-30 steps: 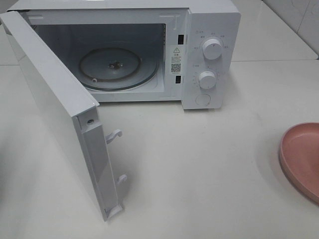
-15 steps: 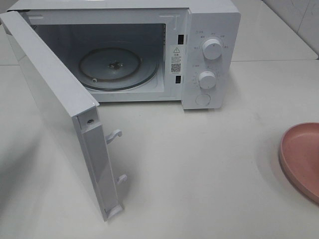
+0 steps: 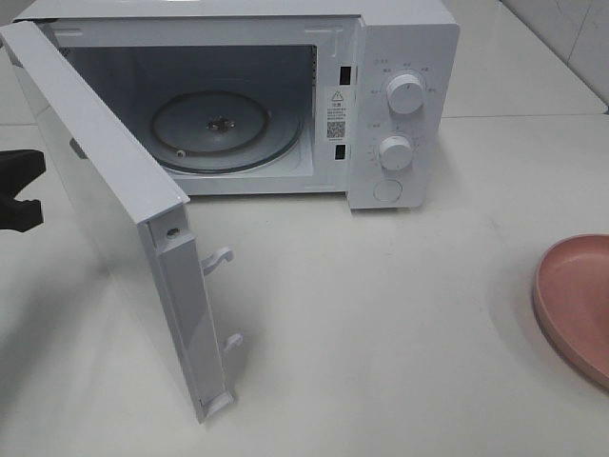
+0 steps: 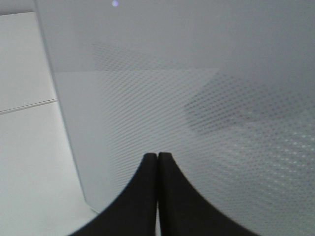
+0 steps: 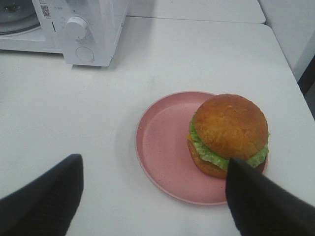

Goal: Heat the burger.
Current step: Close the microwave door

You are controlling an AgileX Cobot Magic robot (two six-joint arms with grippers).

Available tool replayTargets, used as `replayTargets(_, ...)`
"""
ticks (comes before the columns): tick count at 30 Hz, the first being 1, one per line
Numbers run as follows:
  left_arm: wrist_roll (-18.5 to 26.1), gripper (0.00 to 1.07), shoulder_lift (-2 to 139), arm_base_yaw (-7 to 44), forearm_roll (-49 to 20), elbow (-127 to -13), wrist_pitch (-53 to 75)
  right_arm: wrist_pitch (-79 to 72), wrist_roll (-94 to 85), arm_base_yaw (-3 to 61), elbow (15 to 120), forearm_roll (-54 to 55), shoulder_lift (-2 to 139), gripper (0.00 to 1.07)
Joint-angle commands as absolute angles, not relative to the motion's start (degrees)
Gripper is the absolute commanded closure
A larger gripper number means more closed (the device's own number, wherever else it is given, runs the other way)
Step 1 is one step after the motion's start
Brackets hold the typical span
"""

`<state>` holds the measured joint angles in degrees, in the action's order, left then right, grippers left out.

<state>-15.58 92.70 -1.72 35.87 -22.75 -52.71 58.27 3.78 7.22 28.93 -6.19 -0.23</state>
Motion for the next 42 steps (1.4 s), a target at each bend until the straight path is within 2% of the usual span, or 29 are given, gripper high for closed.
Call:
replayTargets(1,-13.92,1.07,93.91,0.92,32.26,-23.26,-53.51,57.64,3.04,6.76,28.82,-6.19,-1.78,0.31)
replayTargets(5,-11.86,1.07,95.05,3.32,29.68,-23.43,-53.97,57.64,3.04,6.76,28.82,-6.19,-1.78,0.31)
replayTargets(11,-9.57,1.07,98.09,10.6,21.66,-26.93,-53.69,57.64,3.04,6.76,28.82,-6.19,-1.78,0.31)
replayTargets(20,-8.54,1.07,101.87,17.3,14.5,-32.37,-52.77,57.64,3.04,6.76,28.82,-6.19,-1.78,0.31)
replayTargets(35,-7.22,1.07,108.35,24.18,8.19,-41.71,-51.17,57.64,3.04,6.76,28.82,-6.19,-1.78,0.31)
replayTargets(42,-4.41,1.07,112.36,28.13,2.92,-48.82,-48.41,57.64,3.04,6.76,28.82,-6.19,-1.78,0.31)
